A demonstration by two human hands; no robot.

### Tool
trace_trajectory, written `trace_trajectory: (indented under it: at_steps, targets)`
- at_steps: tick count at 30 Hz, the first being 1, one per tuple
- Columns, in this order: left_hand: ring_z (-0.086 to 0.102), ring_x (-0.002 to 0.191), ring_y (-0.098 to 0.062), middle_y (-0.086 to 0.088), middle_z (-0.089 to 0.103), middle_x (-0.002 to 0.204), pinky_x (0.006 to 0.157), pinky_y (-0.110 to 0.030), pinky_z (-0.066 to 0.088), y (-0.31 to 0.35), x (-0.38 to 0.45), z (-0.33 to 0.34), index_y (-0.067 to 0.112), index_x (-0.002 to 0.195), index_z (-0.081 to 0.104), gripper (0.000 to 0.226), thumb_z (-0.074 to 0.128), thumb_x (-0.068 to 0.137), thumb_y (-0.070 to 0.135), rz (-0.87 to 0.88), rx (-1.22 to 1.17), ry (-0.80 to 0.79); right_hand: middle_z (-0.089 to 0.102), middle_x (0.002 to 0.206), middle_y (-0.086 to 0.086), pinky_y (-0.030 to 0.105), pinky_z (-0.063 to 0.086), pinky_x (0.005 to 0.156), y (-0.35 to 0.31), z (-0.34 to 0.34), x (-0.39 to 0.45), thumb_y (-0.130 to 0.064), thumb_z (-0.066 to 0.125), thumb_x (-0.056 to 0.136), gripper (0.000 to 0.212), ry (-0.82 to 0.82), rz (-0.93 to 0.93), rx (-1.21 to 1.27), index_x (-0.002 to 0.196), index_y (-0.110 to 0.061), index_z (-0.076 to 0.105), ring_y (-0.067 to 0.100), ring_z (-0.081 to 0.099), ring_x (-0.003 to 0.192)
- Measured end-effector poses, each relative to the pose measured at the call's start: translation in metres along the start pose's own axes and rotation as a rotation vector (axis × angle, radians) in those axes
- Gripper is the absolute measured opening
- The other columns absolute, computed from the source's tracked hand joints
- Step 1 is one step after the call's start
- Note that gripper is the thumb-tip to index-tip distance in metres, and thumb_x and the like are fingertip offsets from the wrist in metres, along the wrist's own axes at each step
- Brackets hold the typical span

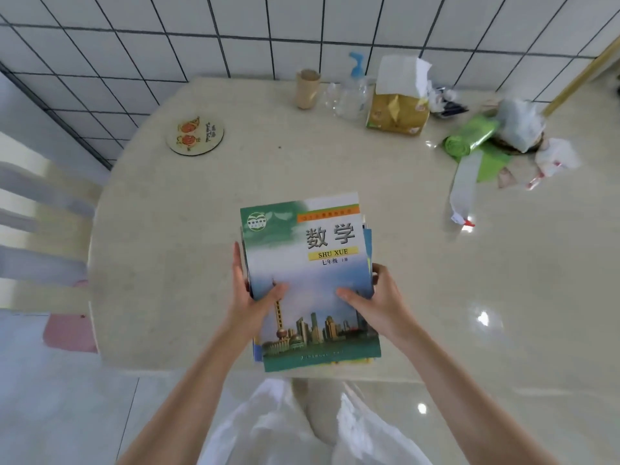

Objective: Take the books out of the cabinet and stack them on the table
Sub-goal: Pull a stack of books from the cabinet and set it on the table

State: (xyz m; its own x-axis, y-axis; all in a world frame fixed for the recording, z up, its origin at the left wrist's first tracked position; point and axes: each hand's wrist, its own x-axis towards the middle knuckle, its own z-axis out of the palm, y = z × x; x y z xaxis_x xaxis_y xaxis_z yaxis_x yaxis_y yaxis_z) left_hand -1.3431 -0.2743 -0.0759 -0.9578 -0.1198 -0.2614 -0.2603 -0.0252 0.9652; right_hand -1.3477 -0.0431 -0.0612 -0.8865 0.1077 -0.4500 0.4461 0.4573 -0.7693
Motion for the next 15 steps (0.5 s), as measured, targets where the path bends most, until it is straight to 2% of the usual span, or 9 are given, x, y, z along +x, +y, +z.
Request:
trace_trajectory:
  at_steps: [4, 7, 9, 10, 11, 13, 15]
  targets:
    - [0.054, 0.122, -0.012, -0.006, 0.050, 0.139, 0.098, -0.029, 0.050, 0.006, 0.020, 0.001, 0.008, 0.144, 0.024, 0.084, 0.073, 0.077, -0.005, 0.054, 0.002, -0.070, 0.050, 0.115, 0.002, 0.043, 0.052, 0.087, -0.012, -0.004, 0.017, -0.018, 0.079, 0.076, 0.065, 0.013, -0.163, 0.058, 0.123, -0.015, 0.034, 0.023, 0.054, 0.108]
    - [0.060, 0.112, -0.010, -0.005, 0.059, 0.126, 0.091, -0.025, 0.051, 0.006, 0.037, -0.009, -0.003, 0.135, 0.034, 0.081, 0.079, 0.068, 0.001, 0.052, 0.041, -0.070, 0.049, 0.118, 0.005, 0.039, 0.049, 0.088, -0.015, 0.000, 0.024, -0.017, 0.077, 0.074, 0.072, 0.040, -0.263, 0.059, 0.129, -0.005, 0.033, 0.023, 0.053, 0.110]
    - [0.064, 0.102, -0.006, 0.004, 0.069, 0.112, 0.084, -0.021, 0.052, 0.002, 0.043, -0.017, -0.003, 0.124, 0.046, 0.076, 0.085, 0.060, 0.011, 0.043, 0.083, -0.035, 0.051, 0.114, 0.003, 0.031, 0.047, 0.085, -0.015, 0.006, 0.027, -0.023, 0.074, 0.070, 0.069, 0.037, -0.285, 0.061, 0.125, -0.005, 0.036, 0.021, 0.054, 0.107]
    - [0.065, 0.098, -0.003, 0.009, 0.072, 0.106, 0.084, -0.021, 0.052, -0.001, 0.043, -0.020, 0.003, 0.118, 0.051, 0.076, 0.090, 0.056, 0.024, 0.040, 0.109, 0.004, 0.053, 0.111, 0.000, 0.027, 0.047, 0.085, -0.015, 0.011, 0.027, -0.024, 0.073, 0.069, 0.065, 0.031, -0.280, 0.081, 0.121, -0.008, 0.037, 0.019, 0.055, 0.104]
    - [0.066, 0.097, -0.004, 0.011, 0.073, 0.103, 0.086, -0.024, 0.052, -0.004, 0.042, -0.022, 0.013, 0.114, 0.056, 0.076, 0.091, 0.052, 0.038, 0.028, 0.129, 0.042, 0.053, 0.107, -0.005, 0.021, 0.045, 0.084, -0.014, 0.015, 0.028, -0.024, 0.073, 0.068, 0.062, 0.028, -0.267, 0.092, 0.118, -0.011, 0.039, 0.015, 0.056, 0.102]
    - [0.064, 0.107, -0.013, 0.005, 0.071, 0.110, 0.097, -0.037, 0.050, -0.015, 0.037, -0.027, 0.028, 0.113, 0.060, 0.069, 0.088, 0.054, 0.050, 0.013, 0.151, 0.089, 0.051, 0.106, -0.016, 0.007, 0.040, 0.081, -0.008, 0.023, 0.028, -0.021, 0.076, 0.069, 0.059, 0.028, -0.273, 0.097, 0.116, -0.009, 0.043, -0.001, 0.054, 0.100]
    - [0.060, 0.116, -0.029, -0.010, 0.065, 0.121, 0.103, -0.053, 0.044, -0.024, 0.031, -0.034, 0.019, 0.121, 0.056, 0.078, 0.086, 0.058, 0.054, 0.024, 0.189, 0.100, 0.051, 0.108, -0.020, 0.001, 0.037, 0.079, -0.003, 0.027, 0.029, -0.011, 0.080, 0.073, 0.059, 0.021, -0.301, 0.081, 0.119, -0.003, 0.044, -0.018, 0.051, 0.099]
